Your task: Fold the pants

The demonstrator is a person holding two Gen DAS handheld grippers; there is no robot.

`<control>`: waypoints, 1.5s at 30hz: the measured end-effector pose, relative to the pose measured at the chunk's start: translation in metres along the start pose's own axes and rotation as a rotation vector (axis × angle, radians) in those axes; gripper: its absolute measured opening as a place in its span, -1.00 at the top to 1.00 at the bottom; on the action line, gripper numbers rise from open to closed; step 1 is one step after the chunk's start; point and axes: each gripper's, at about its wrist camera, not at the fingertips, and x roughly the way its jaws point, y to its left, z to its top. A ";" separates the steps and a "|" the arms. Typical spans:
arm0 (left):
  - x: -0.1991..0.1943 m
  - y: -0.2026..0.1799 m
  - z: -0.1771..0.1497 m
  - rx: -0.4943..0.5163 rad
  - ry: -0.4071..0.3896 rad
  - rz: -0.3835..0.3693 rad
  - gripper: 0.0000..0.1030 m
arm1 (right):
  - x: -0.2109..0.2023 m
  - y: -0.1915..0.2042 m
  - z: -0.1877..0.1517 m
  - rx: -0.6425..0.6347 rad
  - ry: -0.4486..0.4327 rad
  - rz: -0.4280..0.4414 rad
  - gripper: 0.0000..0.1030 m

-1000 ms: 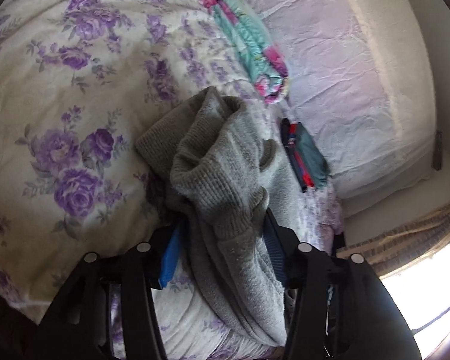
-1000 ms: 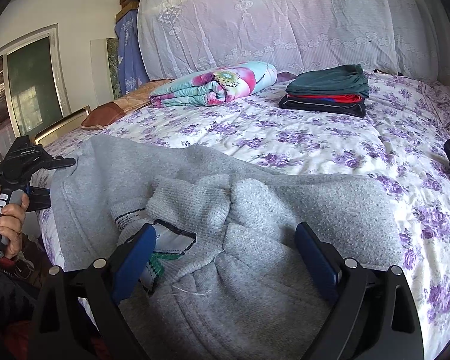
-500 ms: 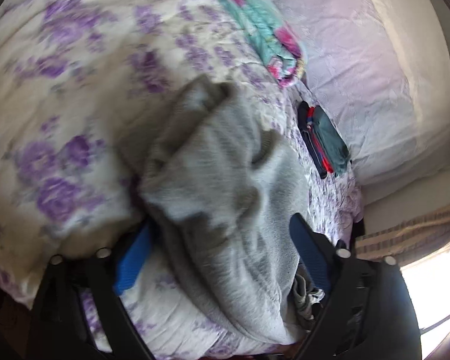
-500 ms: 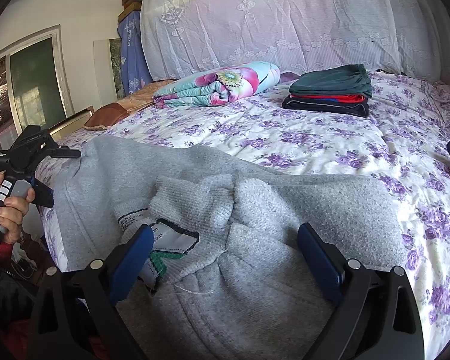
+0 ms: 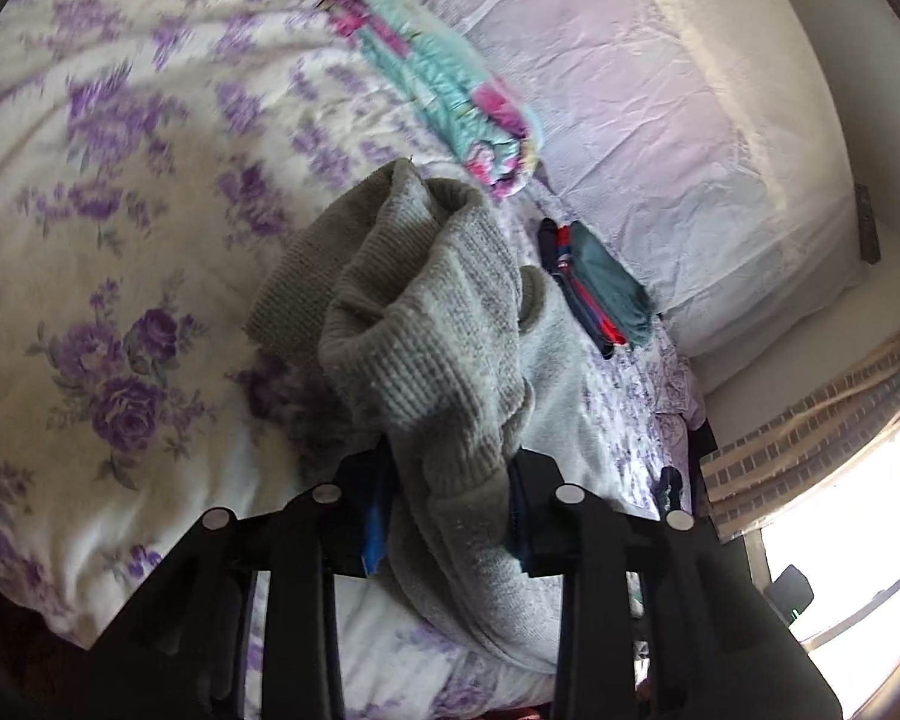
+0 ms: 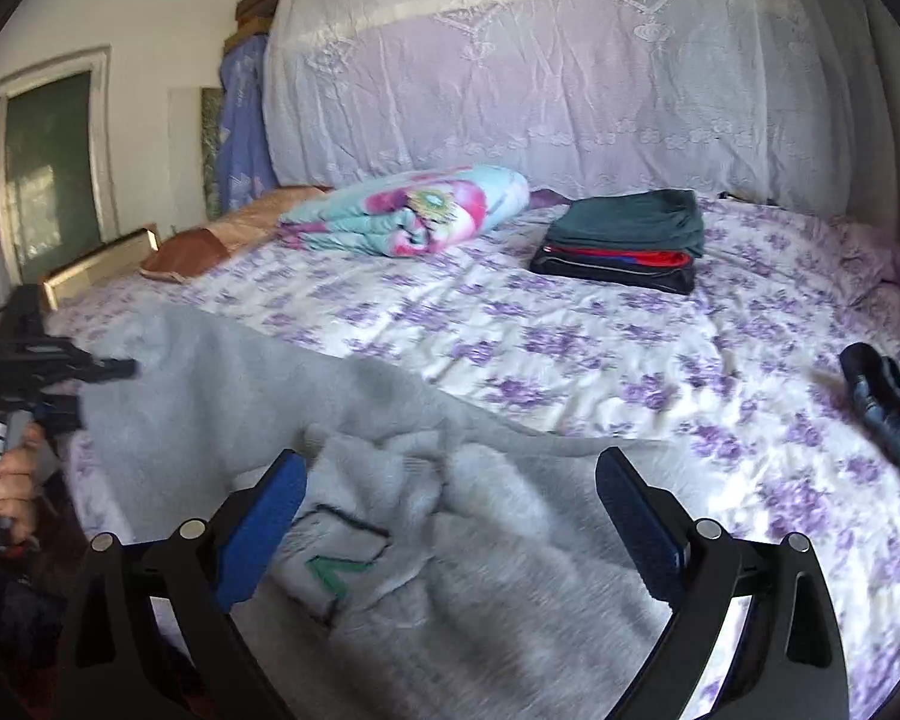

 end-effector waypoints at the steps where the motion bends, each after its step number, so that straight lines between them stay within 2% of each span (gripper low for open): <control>1: -0.004 -0.008 -0.001 0.028 -0.011 0.002 0.43 | 0.014 0.001 -0.004 -0.007 0.075 -0.005 -0.90; 2: -0.009 -0.014 -0.001 0.049 -0.017 0.006 0.43 | 0.033 0.003 -0.010 -0.025 0.177 0.005 -0.93; 4: -0.015 -0.029 -0.004 0.094 -0.033 0.012 0.43 | 0.033 0.004 -0.017 -0.030 0.143 0.012 -0.93; 7: -0.023 -0.059 -0.008 0.190 -0.060 0.030 0.44 | 0.030 -0.003 -0.013 0.017 0.160 0.051 -0.93; 12: -0.026 -0.122 -0.023 0.377 -0.094 0.058 0.44 | -0.003 -0.038 -0.013 0.172 0.093 0.231 -0.93; 14: -0.020 -0.143 -0.030 0.443 -0.092 0.071 0.44 | -0.018 -0.061 -0.019 0.218 0.066 0.211 -0.93; 18: 0.002 -0.189 -0.052 0.579 -0.064 0.070 0.44 | -0.044 -0.115 -0.037 0.296 0.036 0.061 -0.93; 20: 0.016 -0.213 -0.069 0.649 -0.055 0.071 0.44 | -0.049 -0.140 -0.048 0.364 0.036 0.031 -0.93; 22: 0.036 -0.236 -0.088 0.713 -0.023 0.057 0.44 | -0.053 -0.164 -0.063 0.467 0.040 0.033 -0.93; 24: 0.056 -0.254 -0.110 0.762 0.022 0.044 0.45 | -0.054 -0.183 -0.074 0.562 0.033 0.070 -0.93; 27: 0.089 -0.274 -0.154 0.873 0.109 0.037 0.45 | -0.053 -0.195 -0.074 0.619 0.027 0.100 -0.93; 30: 0.123 -0.282 -0.199 1.042 0.174 0.161 0.43 | -0.062 -0.197 -0.071 0.612 -0.017 0.084 -0.93; 31: 0.130 -0.283 -0.212 1.108 0.172 0.218 0.41 | -0.065 -0.197 -0.070 0.606 -0.023 0.077 -0.93; 32: 0.130 -0.284 -0.216 1.130 0.164 0.230 0.37 | -0.068 -0.197 -0.069 0.601 -0.029 0.074 -0.93; 34: 0.124 -0.285 -0.216 1.146 0.163 0.224 0.23 | -0.071 -0.197 -0.067 0.596 -0.039 0.074 -0.93; 35: 0.120 -0.285 -0.211 1.123 0.182 0.199 0.03 | -0.071 -0.195 -0.065 0.598 -0.044 0.076 -0.93; 36: 0.115 -0.285 -0.205 1.094 0.207 0.149 -0.49 | -0.071 -0.194 -0.063 0.600 -0.048 0.081 -0.93; 37: 0.107 -0.285 -0.198 1.034 0.237 0.050 -0.69 | -0.073 -0.192 -0.061 0.595 -0.055 0.090 -0.93; 38: 0.098 -0.282 -0.190 0.979 0.257 -0.035 -0.80 | -0.074 -0.188 -0.057 0.585 -0.064 0.098 -0.93; 40: 0.087 -0.282 -0.180 0.933 0.309 -0.137 -0.80 | -0.079 -0.176 -0.045 0.551 -0.094 0.110 -0.93; 41: 0.082 -0.282 -0.178 0.922 0.307 -0.149 -0.80 | -0.083 -0.168 -0.036 0.524 -0.120 0.120 -0.93; 45: 0.068 -0.262 -0.144 0.837 0.201 -0.064 -0.80 | -0.094 -0.133 0.000 0.382 -0.176 0.156 -0.93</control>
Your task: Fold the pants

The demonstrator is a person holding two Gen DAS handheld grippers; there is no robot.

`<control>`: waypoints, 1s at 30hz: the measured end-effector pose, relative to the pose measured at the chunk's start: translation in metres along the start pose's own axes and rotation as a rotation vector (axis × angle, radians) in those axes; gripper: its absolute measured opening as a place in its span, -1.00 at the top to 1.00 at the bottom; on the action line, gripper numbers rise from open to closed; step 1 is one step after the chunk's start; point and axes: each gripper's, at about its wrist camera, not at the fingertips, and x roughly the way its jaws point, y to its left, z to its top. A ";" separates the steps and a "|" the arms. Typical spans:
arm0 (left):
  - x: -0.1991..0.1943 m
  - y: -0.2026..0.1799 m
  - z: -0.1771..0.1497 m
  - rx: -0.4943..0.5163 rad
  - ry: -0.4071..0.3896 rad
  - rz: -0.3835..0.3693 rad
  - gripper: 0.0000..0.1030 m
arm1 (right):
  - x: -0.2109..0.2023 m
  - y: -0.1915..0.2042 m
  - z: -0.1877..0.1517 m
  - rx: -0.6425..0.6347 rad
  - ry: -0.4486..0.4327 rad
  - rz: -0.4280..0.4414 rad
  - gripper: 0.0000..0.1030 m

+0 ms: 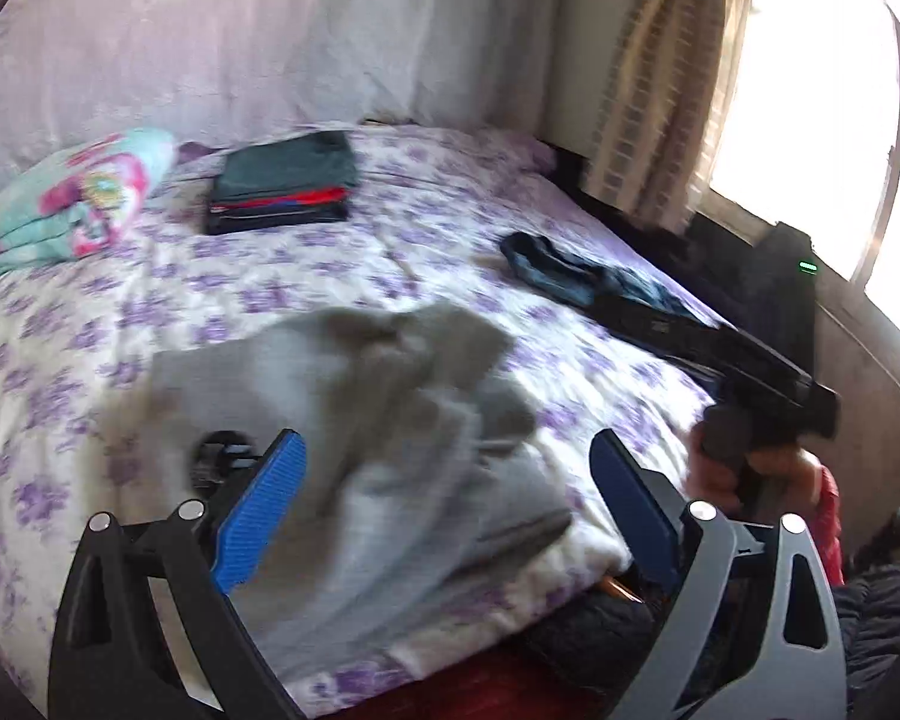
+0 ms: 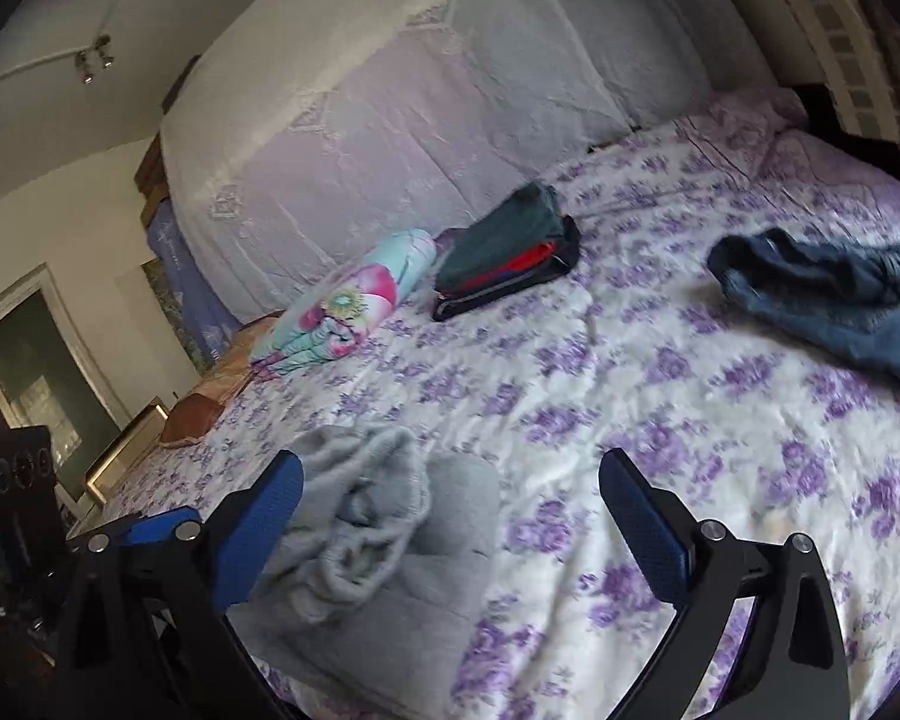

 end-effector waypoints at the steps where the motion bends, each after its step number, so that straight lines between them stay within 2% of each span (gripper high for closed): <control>1: 0.000 0.010 0.002 -0.042 0.005 0.017 -0.80 | 0.004 0.013 0.004 -0.046 0.003 0.004 -0.93; 4: 0.001 0.043 0.001 -0.161 0.021 0.054 -0.80 | 0.026 0.054 0.012 -0.211 0.030 -0.031 -0.93; 8: 0.006 0.057 -0.009 -0.161 0.043 0.154 -0.80 | 0.053 0.081 0.003 -0.361 0.083 -0.102 -0.93; 11: 0.014 0.056 -0.022 -0.138 0.093 0.145 -0.80 | 0.061 0.065 -0.016 -0.382 0.142 -0.192 -0.93; 14: 0.028 0.054 -0.039 -0.097 0.158 0.137 -0.81 | 0.060 0.029 -0.040 -0.308 0.227 -0.222 -0.93; 16: 0.040 0.046 -0.055 -0.040 0.183 0.146 -0.87 | 0.060 0.007 -0.056 -0.224 0.254 -0.165 -0.93; 18: 0.046 0.041 -0.065 0.011 0.161 0.153 -0.92 | 0.062 -0.013 -0.063 -0.098 0.263 -0.078 -0.93; 20: 0.043 0.044 -0.067 -0.007 0.145 0.141 -0.92 | 0.066 -0.022 -0.063 -0.035 0.278 -0.025 -0.93; 24: 0.023 0.053 -0.062 -0.062 0.118 0.092 -0.91 | 0.051 -0.009 -0.055 -0.082 0.236 -0.037 -0.93; 27: 0.009 0.058 -0.053 -0.070 0.090 0.101 -0.91 | 0.024 0.005 -0.028 -0.109 0.148 -0.037 -0.93; 30: -0.004 0.057 -0.036 -0.069 0.044 0.077 -0.90 | 0.008 0.029 0.006 -0.114 0.082 0.107 -0.93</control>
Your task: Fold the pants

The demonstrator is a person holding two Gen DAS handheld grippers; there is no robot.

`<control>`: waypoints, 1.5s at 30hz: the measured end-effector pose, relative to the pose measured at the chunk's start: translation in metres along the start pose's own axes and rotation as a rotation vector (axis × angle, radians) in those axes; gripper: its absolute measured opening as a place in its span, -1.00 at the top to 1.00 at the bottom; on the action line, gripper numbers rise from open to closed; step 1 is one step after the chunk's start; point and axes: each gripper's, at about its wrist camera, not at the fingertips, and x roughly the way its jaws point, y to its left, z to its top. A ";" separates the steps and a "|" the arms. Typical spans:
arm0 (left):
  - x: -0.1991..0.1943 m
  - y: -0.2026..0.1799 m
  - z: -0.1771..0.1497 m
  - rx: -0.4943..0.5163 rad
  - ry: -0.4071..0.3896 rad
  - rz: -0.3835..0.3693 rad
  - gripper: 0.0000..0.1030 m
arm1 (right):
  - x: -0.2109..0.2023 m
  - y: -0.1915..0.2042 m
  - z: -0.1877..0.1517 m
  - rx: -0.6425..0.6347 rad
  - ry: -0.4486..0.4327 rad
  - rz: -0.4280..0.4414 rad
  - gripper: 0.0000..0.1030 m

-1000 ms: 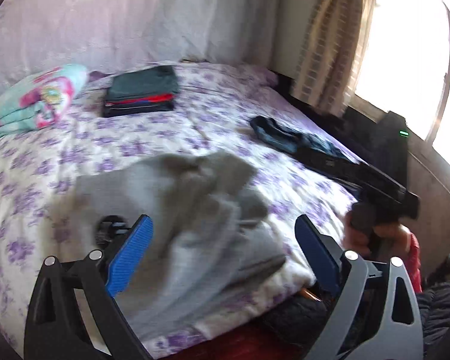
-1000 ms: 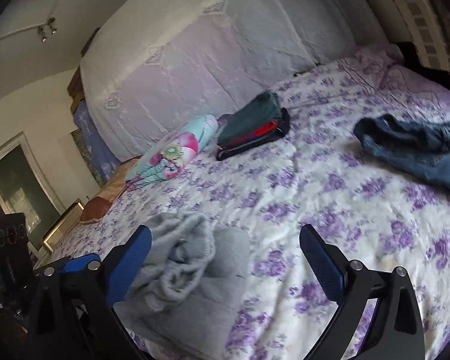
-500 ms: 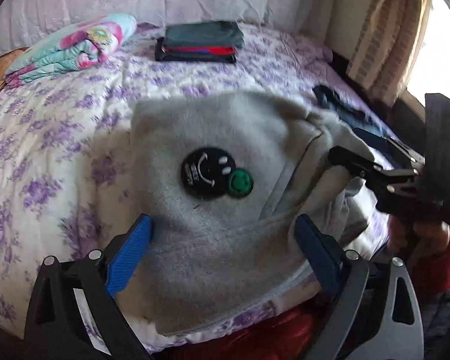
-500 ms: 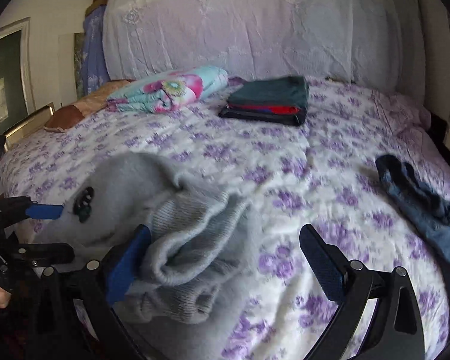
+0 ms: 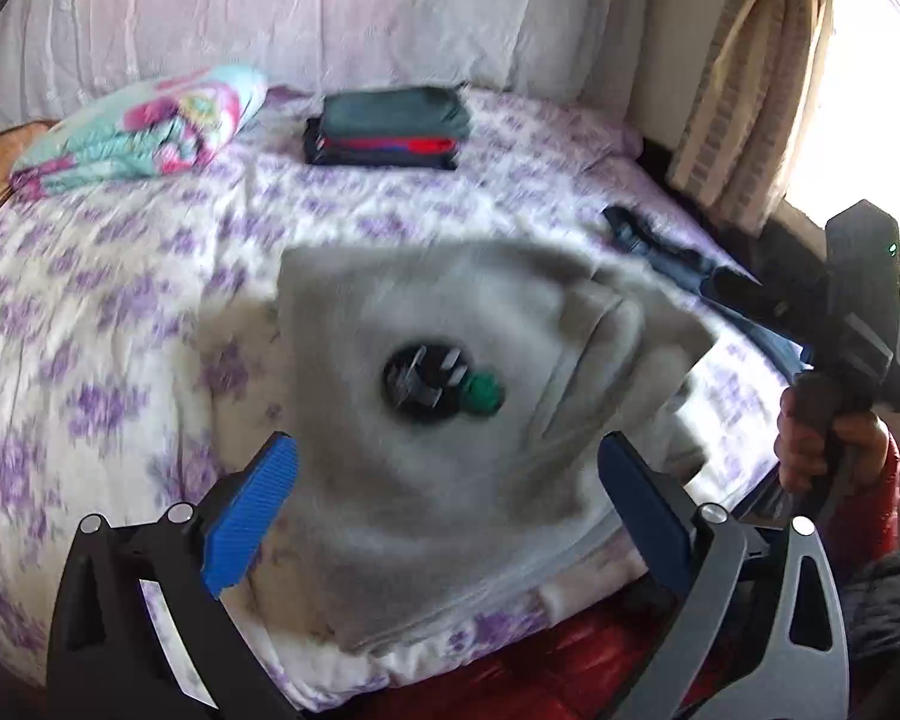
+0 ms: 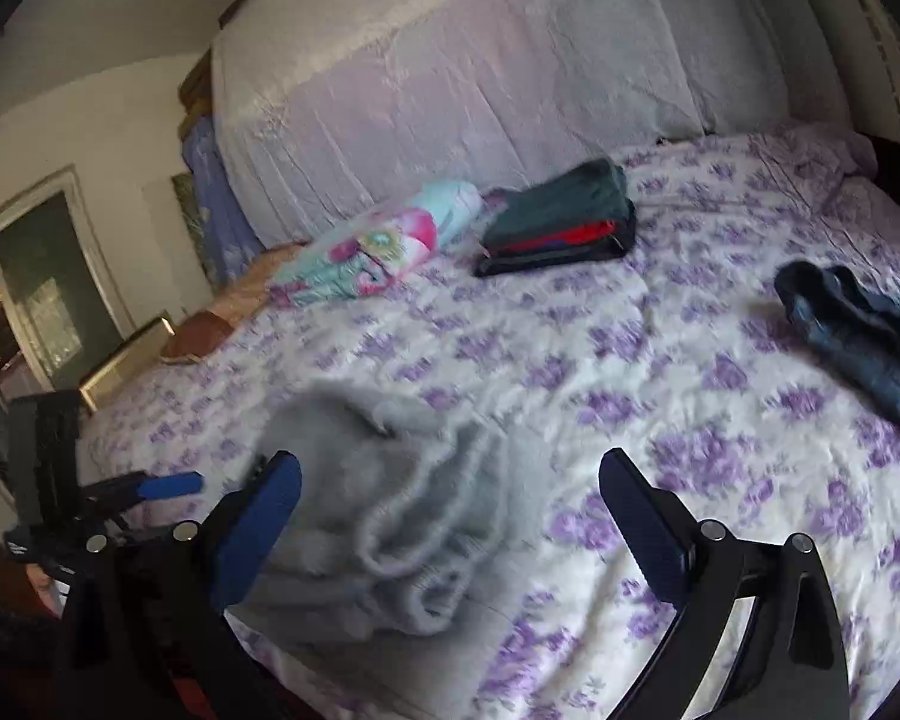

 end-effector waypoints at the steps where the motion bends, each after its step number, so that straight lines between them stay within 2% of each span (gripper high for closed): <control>1: -0.003 -0.003 0.006 0.000 -0.017 -0.028 -0.90 | 0.000 0.007 0.009 0.001 -0.006 0.052 -0.93; 3: 0.000 -0.011 0.012 0.002 -0.015 -0.071 -0.90 | 0.013 0.019 0.023 0.040 0.007 0.182 -0.93; 5: 0.010 -0.018 0.010 0.010 0.013 -0.101 -0.90 | 0.038 0.023 0.029 0.130 0.067 0.316 -0.93; 7: 0.024 -0.025 0.000 0.020 0.058 -0.117 -0.90 | 0.062 0.023 0.026 0.194 0.120 0.363 -0.93; 8: 0.031 -0.026 -0.005 0.021 0.082 -0.117 -0.90 | 0.073 0.022 0.023 0.206 0.145 0.351 -0.93; 11: 0.041 -0.027 -0.028 0.065 0.107 -0.048 -0.90 | 0.099 0.002 0.004 0.227 0.208 0.235 -0.93; 12: 0.040 -0.028 -0.035 0.091 0.102 -0.030 -0.90 | 0.105 -0.010 -0.004 0.228 0.222 0.163 -0.93; 14: 0.034 -0.032 -0.049 0.154 0.098 -0.007 -0.90 | 0.107 -0.026 -0.017 0.232 0.211 0.143 -0.92; 16: 0.025 -0.035 -0.056 0.185 0.087 0.003 -0.90 | 0.103 -0.036 -0.021 0.281 0.200 0.160 -0.92; 18: 0.013 -0.028 -0.055 0.143 0.058 -0.017 -0.90 | 0.096 -0.031 -0.014 0.271 0.202 0.124 -0.92; 20: 0.001 -0.016 -0.050 0.081 0.022 -0.037 -0.90 | 0.082 -0.019 -0.002 0.239 0.163 0.064 -0.92; 22: -0.012 0.006 -0.043 -0.009 -0.031 -0.023 -0.90 | 0.074 0.000 0.011 0.158 0.135 0.063 -0.93; 24: -0.015 0.027 -0.040 -0.098 -0.045 -0.014 -0.90 | 0.078 0.024 0.021 0.063 0.140 0.057 -0.93; 26: -0.006 0.049 -0.040 -0.197 -0.001 -0.003 -0.90 | 0.090 0.047 0.026 -0.019 0.165 0.055 -0.93; 29: 0.010 0.065 -0.050 -0.298 0.074 -0.072 -0.90 | 0.125 0.080 0.024 -0.119 0.254 0.065 -0.93; 32: 0.026 0.063 -0.057 -0.282 0.168 -0.080 -0.92 | 0.162 0.094 0.011 -0.205 0.359 0.014 -0.93; 35: 0.028 0.054 -0.061 -0.239 0.174 -0.057 -0.92 | 0.189 0.080 -0.011 -0.206 0.468 -0.046 -0.93; 38: 0.030 0.038 -0.062 -0.146 0.180 0.012 -0.92 | 0.179 0.071 -0.010 -0.165 0.431 -0.034 -0.93; 40: 0.022 0.037 -0.057 -0.150 0.146 -0.008 -0.90 | 0.141 0.072 0.005 -0.109 0.296 -0.001 -0.93; 42: 0.007 0.041 -0.053 -0.179 0.085 -0.027 -0.90 | 0.103 0.082 0.012 -0.181 0.200 0.037 -0.93; 43: -0.004 0.045 -0.048 -0.192 0.042 -0.025 -0.90 | 0.083 0.087 0.011 -0.248 0.155 0.018 -0.93; 44: -0.013 0.049 -0.045 -0.201 0.008 -0.019 -0.90 | 0.066 0.091 0.006 -0.317 0.112 -0.028 -0.93; 45: -0.019 0.052 -0.041 -0.211 -0.021 -0.010 -0.90 | 0.051 0.094 -0.005 -0.392 0.074 -0.112 -0.93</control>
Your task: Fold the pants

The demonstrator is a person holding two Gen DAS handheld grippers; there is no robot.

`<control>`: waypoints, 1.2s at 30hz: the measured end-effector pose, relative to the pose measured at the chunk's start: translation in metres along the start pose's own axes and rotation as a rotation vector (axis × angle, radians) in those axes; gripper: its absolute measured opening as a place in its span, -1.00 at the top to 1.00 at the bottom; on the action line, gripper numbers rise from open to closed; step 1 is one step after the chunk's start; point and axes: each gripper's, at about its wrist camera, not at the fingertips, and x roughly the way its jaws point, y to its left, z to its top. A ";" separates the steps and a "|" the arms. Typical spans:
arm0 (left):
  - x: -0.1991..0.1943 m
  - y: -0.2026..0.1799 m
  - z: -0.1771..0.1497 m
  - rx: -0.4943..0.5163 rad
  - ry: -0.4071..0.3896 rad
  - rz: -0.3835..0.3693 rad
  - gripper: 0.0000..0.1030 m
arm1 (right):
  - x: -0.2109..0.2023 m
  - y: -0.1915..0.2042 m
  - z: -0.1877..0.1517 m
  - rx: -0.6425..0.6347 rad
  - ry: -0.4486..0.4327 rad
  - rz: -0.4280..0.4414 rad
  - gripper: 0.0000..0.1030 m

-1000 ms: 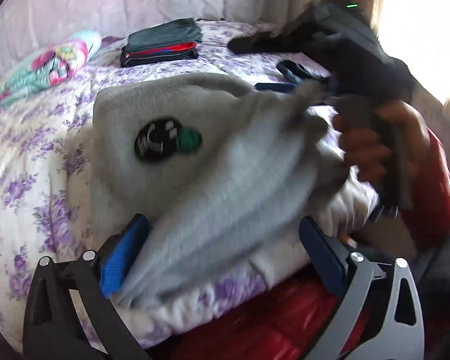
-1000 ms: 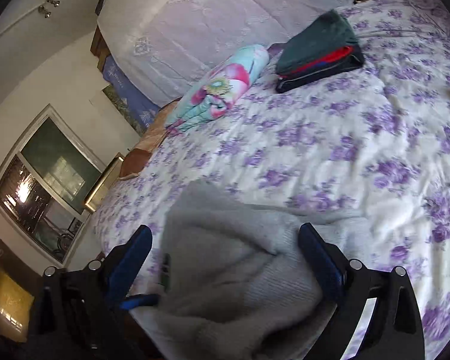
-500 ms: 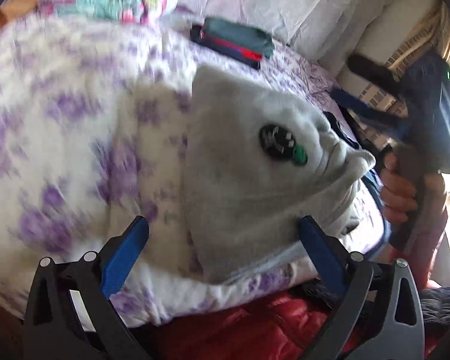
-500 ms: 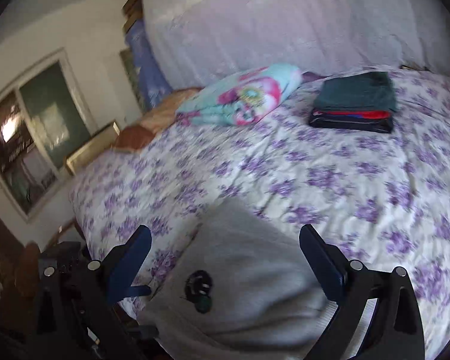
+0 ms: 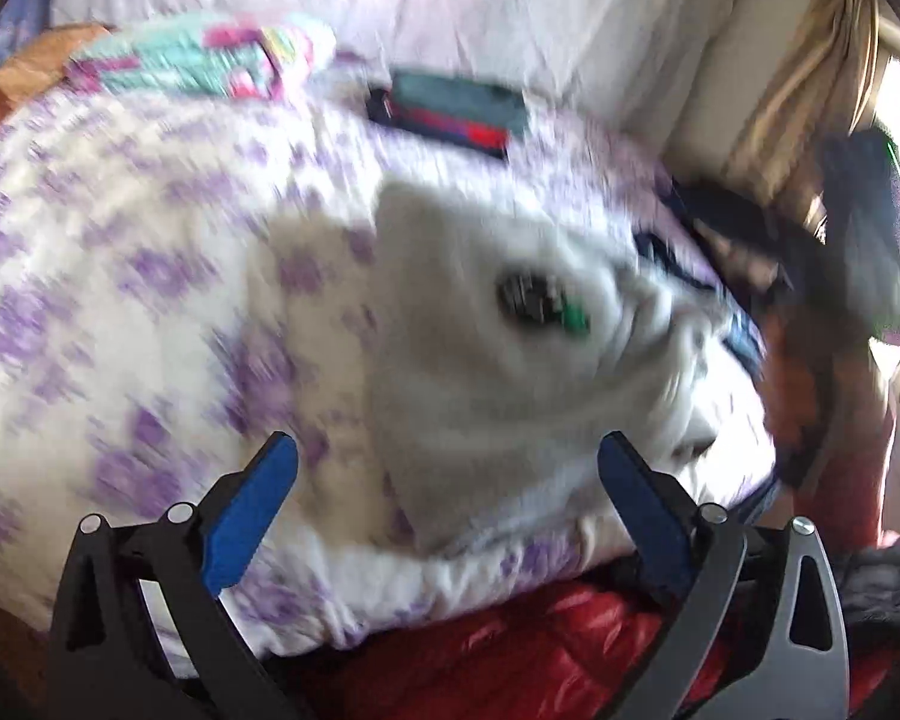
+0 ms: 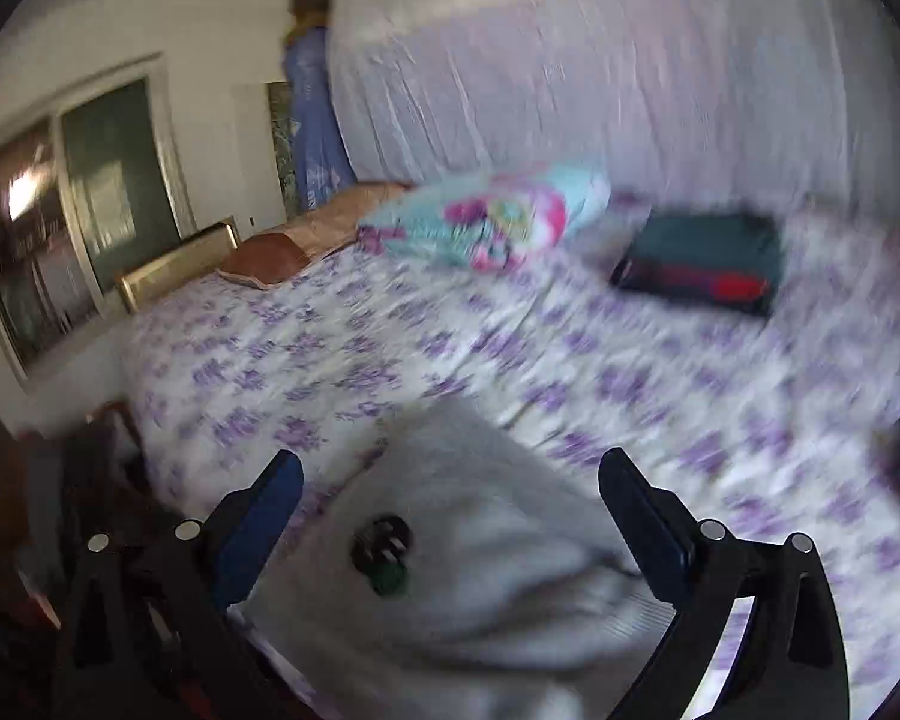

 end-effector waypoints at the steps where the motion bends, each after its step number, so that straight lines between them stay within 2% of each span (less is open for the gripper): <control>1: -0.005 0.002 0.005 -0.018 -0.028 0.011 -0.90 | -0.004 0.002 -0.010 -0.040 0.005 -0.071 -0.93; 2: -0.006 0.006 0.008 -0.034 -0.034 0.014 -0.90 | -0.005 0.004 -0.027 -0.081 0.033 -0.148 -0.93; 5: 0.014 0.012 0.012 -0.095 0.023 0.004 -0.90 | 0.007 -0.009 -0.074 -0.094 0.139 -0.247 -0.93; 6: 0.028 0.013 0.011 -0.102 0.063 0.006 -0.90 | 0.010 -0.017 -0.088 -0.052 0.161 -0.215 -0.93; 7: 0.049 0.013 0.005 -0.101 0.148 0.028 -0.90 | 0.012 -0.027 -0.100 0.027 0.178 -0.166 -0.93; 8: 0.061 0.014 -0.001 -0.102 0.184 0.043 -0.92 | 0.012 -0.039 -0.109 0.126 0.181 -0.114 -0.93; 9: 0.064 0.012 -0.006 -0.092 0.163 0.062 -0.92 | 0.013 -0.052 -0.118 0.242 0.200 -0.045 -0.93; 11: 0.062 0.010 -0.004 -0.072 0.153 0.078 -0.92 | 0.014 -0.065 -0.129 0.343 0.211 0.029 -0.93; 14: 0.054 0.015 0.002 -0.108 0.137 0.035 -0.90 | 0.005 -0.076 -0.126 0.423 0.169 0.086 -0.93; 17: 0.032 0.022 0.008 -0.123 0.090 0.021 -0.90 | -0.007 -0.087 -0.118 0.499 0.132 0.214 -0.93; 21: 0.022 0.034 0.023 -0.173 0.057 -0.040 -0.90 | -0.016 -0.113 -0.120 0.695 0.091 0.296 -0.93; 24: 0.030 0.037 0.033 -0.190 0.075 -0.072 -0.90 | -0.012 -0.125 -0.128 0.818 0.103 0.363 -0.93; 27: 0.038 0.032 0.032 -0.200 0.119 -0.122 -0.90 | -0.001 -0.127 -0.134 0.871 0.139 0.387 -0.93; 32: 0.065 0.027 0.026 -0.186 0.206 -0.135 -0.90 | 0.031 -0.125 -0.133 0.928 0.240 0.407 -0.93; 36: 0.083 0.028 0.024 -0.178 0.232 -0.143 -0.91 | 0.050 -0.121 -0.118 0.888 0.277 0.424 -0.93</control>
